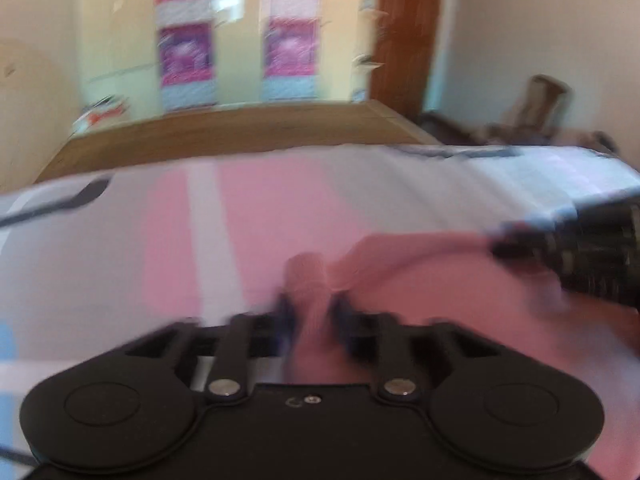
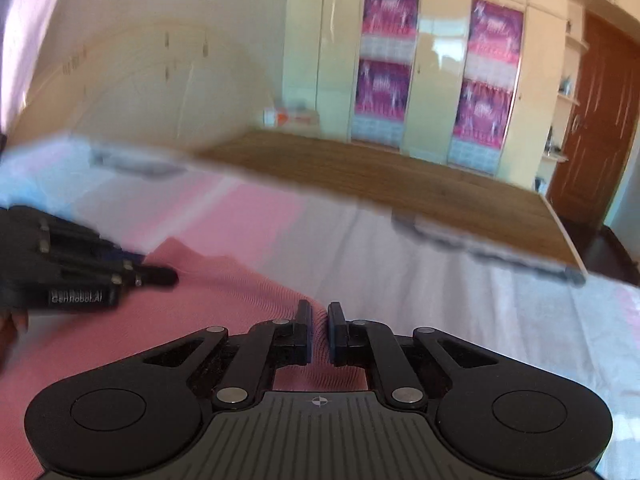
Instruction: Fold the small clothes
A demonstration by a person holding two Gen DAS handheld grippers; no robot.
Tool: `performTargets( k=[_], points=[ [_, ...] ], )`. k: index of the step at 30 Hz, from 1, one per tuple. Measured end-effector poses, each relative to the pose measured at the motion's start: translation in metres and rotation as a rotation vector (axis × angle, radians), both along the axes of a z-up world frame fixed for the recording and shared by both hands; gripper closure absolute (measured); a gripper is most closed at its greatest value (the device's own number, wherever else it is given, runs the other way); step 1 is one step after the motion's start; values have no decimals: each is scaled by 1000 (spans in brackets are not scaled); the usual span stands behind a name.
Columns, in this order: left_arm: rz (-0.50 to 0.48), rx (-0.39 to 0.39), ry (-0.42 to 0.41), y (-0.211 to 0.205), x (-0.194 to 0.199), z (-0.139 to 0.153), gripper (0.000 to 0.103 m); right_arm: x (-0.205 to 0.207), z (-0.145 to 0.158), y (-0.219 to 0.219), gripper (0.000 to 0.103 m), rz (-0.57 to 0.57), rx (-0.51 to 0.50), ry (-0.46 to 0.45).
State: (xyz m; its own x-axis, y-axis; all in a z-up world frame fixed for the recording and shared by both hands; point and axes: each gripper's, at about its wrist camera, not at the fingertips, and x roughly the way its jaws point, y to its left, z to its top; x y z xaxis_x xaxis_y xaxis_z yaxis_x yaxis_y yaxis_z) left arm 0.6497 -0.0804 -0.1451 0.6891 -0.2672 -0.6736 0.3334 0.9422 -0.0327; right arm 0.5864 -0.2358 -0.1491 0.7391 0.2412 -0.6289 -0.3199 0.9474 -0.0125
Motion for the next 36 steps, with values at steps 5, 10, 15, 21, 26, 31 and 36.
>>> performTargets(
  k=[5, 10, 15, 21, 26, 31, 36],
  points=[
    [58, -62, -78, 18, -12, 42, 43, 5, 12, 3, 93, -60, 27, -18],
    [-105, -53, 57, -14, -7, 31, 39, 3, 7, -3, 93, -70, 38, 52],
    [-65, -15, 44, -20, -30, 31, 44, -9, 19, -13, 92, -105, 34, 75],
    [-105, 25, 7, -13, -121, 39, 46, -104, 30, -43, 92, -40, 88, 72],
    [-32, 101, -7, -14, -154, 42, 38, -185, 11, -56, 93, -31, 40, 127],
    [-10, 62, -3, -17, -169, 62, 46, -213, 49, -54, 92, -47, 107, 26],
    [29, 124, 99, -14, -188, 22, 35, -209, 10, -44, 92, -42, 1, 178]
  ],
)
